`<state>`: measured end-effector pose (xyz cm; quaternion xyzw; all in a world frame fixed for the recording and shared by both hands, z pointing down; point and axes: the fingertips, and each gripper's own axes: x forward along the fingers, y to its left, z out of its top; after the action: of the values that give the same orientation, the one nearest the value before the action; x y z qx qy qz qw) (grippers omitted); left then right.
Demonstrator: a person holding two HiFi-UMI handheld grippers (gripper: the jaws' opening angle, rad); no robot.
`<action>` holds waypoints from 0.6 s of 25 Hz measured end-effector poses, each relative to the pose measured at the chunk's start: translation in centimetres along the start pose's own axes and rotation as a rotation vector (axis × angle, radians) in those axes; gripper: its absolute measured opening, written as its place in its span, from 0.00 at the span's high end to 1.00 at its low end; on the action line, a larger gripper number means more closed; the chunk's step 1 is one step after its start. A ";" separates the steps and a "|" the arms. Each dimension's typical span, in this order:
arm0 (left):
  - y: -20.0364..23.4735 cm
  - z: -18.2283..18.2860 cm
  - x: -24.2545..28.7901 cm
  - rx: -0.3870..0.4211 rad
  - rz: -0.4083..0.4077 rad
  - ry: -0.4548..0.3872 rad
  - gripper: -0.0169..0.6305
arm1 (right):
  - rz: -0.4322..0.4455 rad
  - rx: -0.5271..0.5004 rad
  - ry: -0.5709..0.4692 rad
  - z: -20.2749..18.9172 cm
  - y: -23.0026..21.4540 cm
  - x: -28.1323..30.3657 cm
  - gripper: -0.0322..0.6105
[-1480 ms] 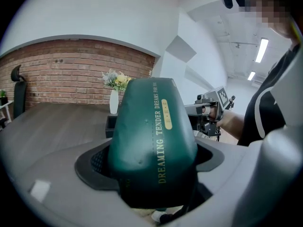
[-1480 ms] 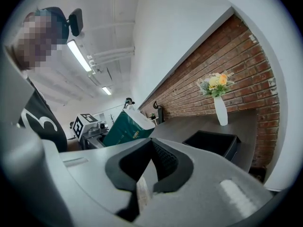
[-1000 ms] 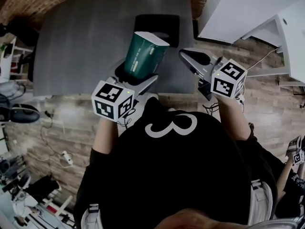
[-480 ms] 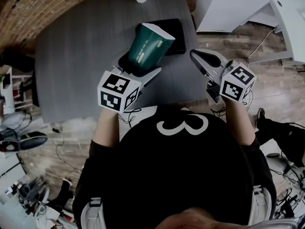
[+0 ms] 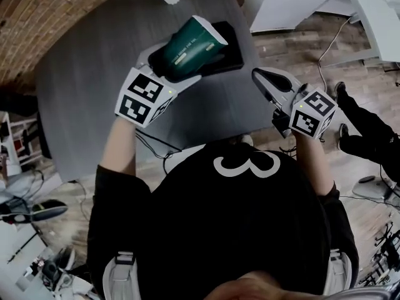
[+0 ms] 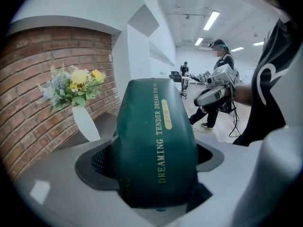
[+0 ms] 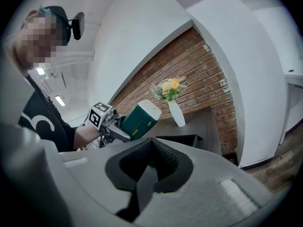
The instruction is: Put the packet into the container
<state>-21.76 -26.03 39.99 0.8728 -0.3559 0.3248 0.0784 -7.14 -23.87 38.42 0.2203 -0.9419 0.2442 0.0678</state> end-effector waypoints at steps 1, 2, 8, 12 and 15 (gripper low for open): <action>0.3 0.1 0.4 0.025 -0.022 0.005 0.24 | -0.010 0.004 0.002 -0.1 0.0 -0.1 0.95; 0.4 0.1 0.8 0.050 -0.043 0.012 0.24 | -0.022 0.007 0.006 -0.3 0.0 -0.1 0.95; 1.0 -0.1 3.5 0.239 -0.126 0.069 0.24 | -0.090 0.032 -0.006 -1.6 -0.7 -1.5 0.95; 0.9 -0.8 5.5 0.279 -0.196 0.088 0.24 | -0.137 0.058 -0.021 -2.0 -1.4 -2.3 0.95; 0.7 -1.5 6.7 0.306 -0.244 0.114 0.24 | -0.162 0.059 -0.027 -2.1 -1.6 -2.3 0.95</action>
<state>-19.41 -29.80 45.22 0.8914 -0.1890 0.4118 0.0036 -4.32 -23.17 40.36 0.3011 -0.9142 0.2627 0.0679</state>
